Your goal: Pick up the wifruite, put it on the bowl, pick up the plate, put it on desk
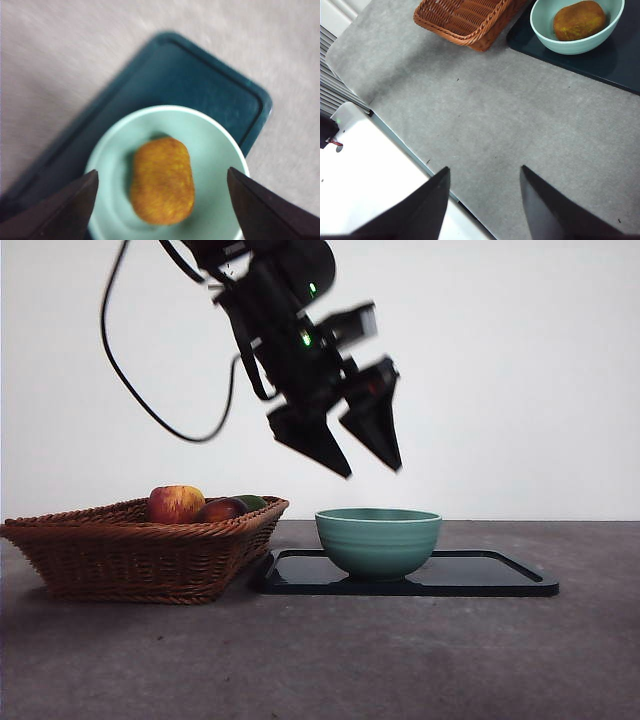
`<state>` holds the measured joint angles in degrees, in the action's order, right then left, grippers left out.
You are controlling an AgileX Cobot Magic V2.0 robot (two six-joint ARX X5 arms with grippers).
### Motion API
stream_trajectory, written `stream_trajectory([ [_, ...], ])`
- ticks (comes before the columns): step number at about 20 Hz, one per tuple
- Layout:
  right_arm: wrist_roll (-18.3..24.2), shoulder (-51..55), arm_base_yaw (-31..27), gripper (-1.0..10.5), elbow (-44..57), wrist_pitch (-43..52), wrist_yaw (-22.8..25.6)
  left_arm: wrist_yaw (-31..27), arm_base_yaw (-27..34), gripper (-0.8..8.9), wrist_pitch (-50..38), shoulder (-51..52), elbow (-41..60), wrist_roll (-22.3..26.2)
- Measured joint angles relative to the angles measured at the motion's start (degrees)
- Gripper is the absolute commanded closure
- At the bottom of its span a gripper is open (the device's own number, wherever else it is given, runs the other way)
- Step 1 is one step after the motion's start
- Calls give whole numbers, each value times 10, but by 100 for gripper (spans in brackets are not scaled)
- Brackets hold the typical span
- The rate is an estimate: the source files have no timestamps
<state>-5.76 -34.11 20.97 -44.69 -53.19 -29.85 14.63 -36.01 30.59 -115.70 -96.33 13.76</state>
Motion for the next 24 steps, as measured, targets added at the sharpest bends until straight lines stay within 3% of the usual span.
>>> stream_trajectory([
  [7,0,0,0,724,0,0,0,-45,-16,410,-24,-52,0,20],
  [13,0,0,0,724,0,0,0,-52,-18,413,-26,-74,0,24],
  [16,0,0,0,724,0,0,0,-53,-25,572,-32,-74,0,29],
  [24,0,0,0,724,0,0,0,-53,-26,578,5,-75,-28,28],
])
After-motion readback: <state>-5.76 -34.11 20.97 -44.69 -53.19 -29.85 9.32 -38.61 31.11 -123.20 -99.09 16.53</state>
